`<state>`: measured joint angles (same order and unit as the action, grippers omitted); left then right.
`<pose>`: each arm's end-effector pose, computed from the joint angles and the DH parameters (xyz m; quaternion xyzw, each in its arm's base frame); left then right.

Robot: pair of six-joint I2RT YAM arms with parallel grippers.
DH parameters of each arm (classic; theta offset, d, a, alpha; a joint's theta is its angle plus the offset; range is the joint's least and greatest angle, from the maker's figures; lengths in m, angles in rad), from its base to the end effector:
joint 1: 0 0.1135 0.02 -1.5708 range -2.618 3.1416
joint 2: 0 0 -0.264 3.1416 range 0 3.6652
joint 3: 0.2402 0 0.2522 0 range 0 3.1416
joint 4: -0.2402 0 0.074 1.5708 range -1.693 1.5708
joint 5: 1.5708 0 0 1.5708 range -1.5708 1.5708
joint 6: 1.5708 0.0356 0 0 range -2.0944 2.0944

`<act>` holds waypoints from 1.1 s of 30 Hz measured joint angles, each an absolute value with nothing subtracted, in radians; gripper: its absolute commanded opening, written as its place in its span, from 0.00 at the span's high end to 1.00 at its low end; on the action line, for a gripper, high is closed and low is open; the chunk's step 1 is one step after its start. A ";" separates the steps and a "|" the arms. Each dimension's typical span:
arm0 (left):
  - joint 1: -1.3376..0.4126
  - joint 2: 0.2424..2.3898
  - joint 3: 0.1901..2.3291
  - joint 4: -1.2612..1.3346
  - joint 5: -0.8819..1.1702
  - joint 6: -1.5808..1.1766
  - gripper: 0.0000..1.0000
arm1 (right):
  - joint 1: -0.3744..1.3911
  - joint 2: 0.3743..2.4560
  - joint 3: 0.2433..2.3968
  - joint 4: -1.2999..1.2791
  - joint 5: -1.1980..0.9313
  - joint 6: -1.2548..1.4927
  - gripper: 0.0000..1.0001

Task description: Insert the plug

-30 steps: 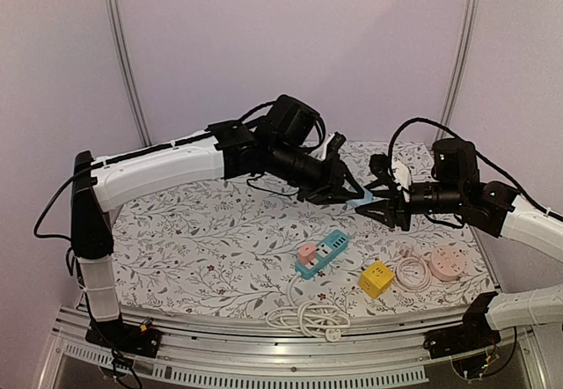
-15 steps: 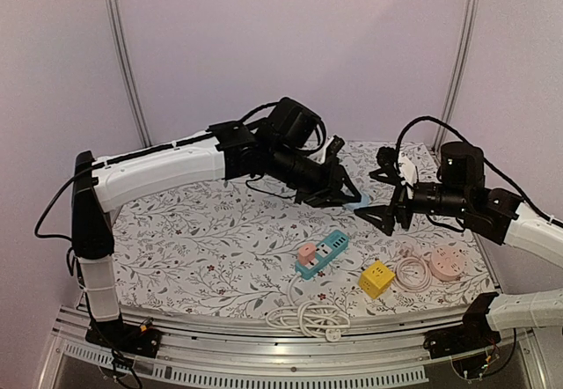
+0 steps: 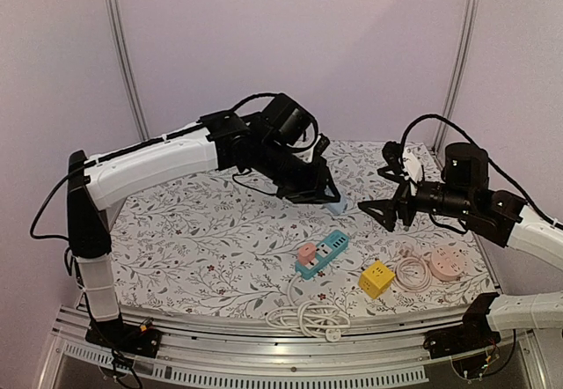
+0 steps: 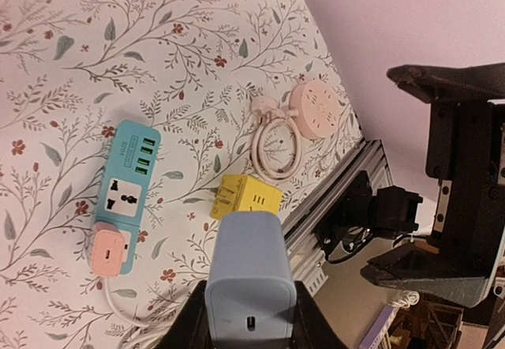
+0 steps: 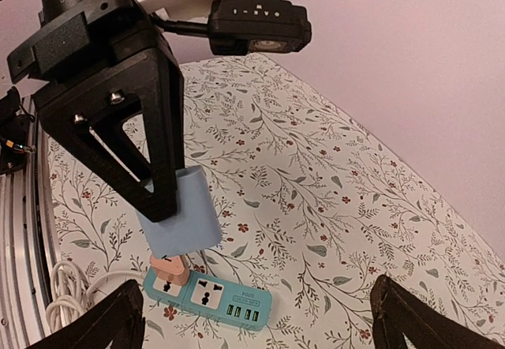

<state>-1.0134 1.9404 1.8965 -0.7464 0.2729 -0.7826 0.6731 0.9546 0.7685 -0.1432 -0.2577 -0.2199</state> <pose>0.2240 -0.3776 0.3319 0.1569 0.9042 -0.3732 0.1365 0.1678 0.1454 0.3075 -0.4157 0.6953 0.2314 0.5386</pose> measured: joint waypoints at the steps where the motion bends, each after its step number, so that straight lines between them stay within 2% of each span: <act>1: -1.010 1.940 1.908 -0.767 0.265 -0.773 1.00 | 0.673 0.955 0.766 -0.137 -0.255 -0.213 0.01; 15: -0.950 2.012 2.296 -1.118 0.096 -0.561 1.00 | 0.633 1.036 0.828 -0.176 -0.218 -0.140 0.01; 24: -0.950 2.069 2.324 -1.204 0.057 -0.368 1.00 | 0.569 1.032 0.876 -0.274 -0.104 -0.083 0.01; 33: -0.951 2.210 2.365 -1.275 0.068 -0.315 1.00 | 0.569 0.998 0.873 -0.379 0.033 -0.032 0.01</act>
<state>-0.9508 2.2101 2.3653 -1.2751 0.0677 -0.3145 0.5690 0.9981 0.8734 -0.3790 0.0326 -0.0322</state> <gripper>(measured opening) 0.277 0.989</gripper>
